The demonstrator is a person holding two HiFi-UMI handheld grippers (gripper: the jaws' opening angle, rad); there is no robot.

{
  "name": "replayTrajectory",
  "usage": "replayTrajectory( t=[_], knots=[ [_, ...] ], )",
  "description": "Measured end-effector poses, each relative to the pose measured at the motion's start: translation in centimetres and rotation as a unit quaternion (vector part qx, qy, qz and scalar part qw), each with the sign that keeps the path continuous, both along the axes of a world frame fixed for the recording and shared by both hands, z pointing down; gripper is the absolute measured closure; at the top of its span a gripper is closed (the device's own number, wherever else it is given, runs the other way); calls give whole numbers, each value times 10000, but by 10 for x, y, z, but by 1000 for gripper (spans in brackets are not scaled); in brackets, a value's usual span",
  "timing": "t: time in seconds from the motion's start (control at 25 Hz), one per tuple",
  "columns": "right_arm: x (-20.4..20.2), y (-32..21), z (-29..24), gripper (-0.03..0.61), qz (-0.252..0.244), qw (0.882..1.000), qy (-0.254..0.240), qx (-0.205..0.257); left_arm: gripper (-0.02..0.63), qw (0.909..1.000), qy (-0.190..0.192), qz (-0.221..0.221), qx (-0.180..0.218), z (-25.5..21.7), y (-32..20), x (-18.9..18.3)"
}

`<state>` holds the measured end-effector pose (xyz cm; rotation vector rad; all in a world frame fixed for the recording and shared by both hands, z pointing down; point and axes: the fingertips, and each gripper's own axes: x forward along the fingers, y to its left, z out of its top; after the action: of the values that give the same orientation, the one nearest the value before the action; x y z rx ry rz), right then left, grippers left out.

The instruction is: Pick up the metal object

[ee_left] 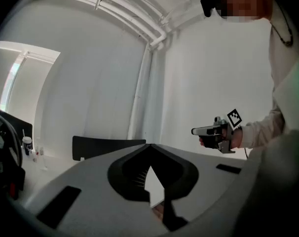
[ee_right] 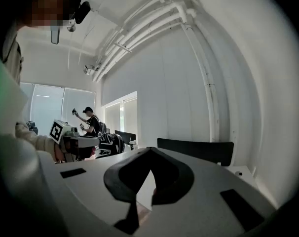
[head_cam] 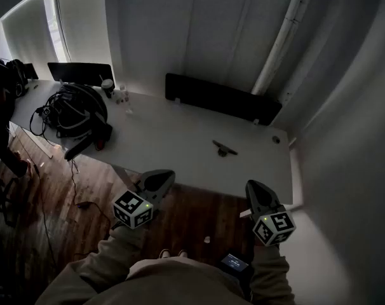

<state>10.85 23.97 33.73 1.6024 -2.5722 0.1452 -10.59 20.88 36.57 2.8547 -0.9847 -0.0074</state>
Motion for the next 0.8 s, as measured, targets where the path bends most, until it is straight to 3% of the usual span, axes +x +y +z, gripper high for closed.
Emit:
replayTrajectory(
  t=[0.36,0.52,0.8],
  knots=[
    [7,-3,11,566,244,9993,203,-189,617,9995,-54,-196,237,-13,-1,1],
    [5,-2,23,566,124,9990,-20,-434,617,9995,-30,-87,301,-17,1,8],
    [18,-4,33,566,236,9979,-96,-598,617,9996,-256,33,117,-6,0,23]
  ],
)
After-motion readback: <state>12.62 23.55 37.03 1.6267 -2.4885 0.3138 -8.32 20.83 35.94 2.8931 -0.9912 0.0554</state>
